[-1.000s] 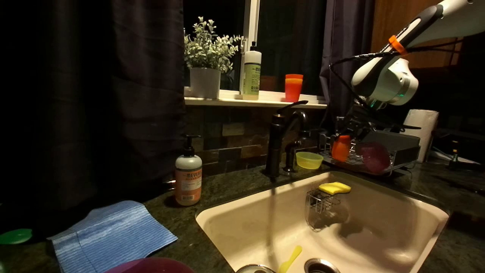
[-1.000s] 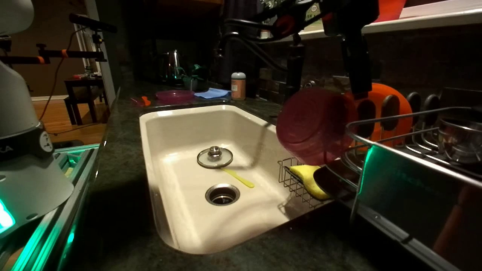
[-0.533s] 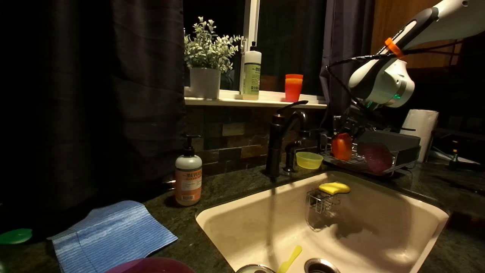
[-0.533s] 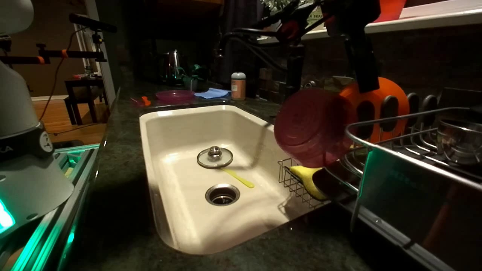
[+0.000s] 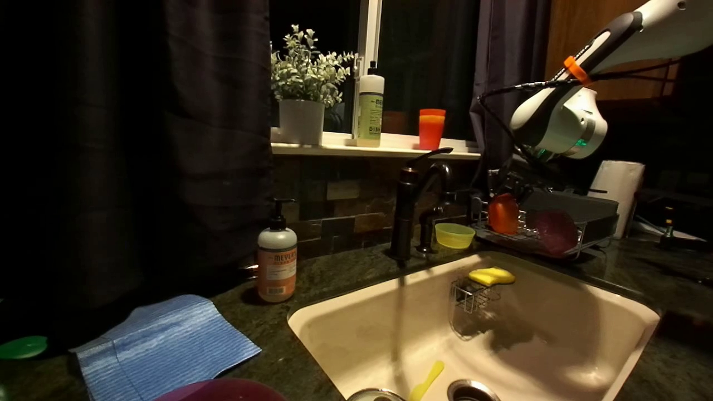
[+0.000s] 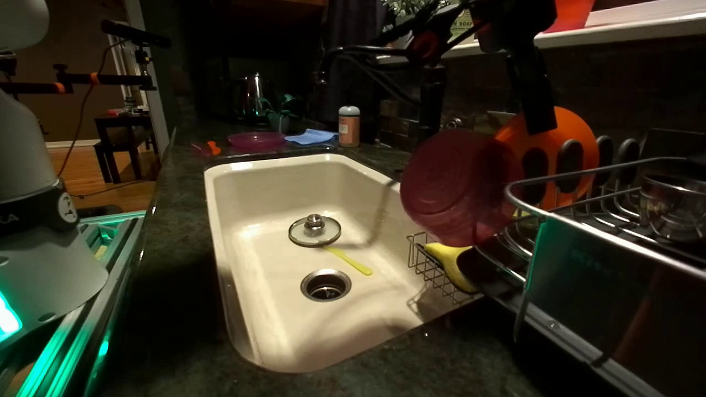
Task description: Put the orange bowl inside the yellow bowl and put the purple bowl inside the other plastic bowls
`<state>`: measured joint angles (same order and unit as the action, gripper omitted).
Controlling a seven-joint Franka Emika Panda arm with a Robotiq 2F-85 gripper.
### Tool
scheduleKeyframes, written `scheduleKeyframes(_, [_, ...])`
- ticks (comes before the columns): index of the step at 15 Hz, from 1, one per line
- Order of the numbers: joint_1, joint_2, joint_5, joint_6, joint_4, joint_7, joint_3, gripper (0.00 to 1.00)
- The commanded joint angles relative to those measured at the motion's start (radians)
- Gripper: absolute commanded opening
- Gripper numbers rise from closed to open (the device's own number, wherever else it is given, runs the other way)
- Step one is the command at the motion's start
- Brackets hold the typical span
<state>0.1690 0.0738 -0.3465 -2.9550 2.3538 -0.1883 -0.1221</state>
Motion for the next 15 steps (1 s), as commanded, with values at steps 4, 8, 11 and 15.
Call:
scheduleKeyframes(4, [0.01,-0.026,-0.101,-0.024,0.011,0.028,0.022,0.03])
scheduleKeyframes(8, [0.005,-0.052,-0.115,-0.032,0.018,0.026,0.032,0.02])
scheduleKeyframes(11, [-0.001,-0.065,-0.092,-0.032,0.028,0.013,0.033,0.02])
scheduleKeyframes(15, [-0.011,-0.081,-0.083,-0.022,0.032,0.028,0.049,0.02])
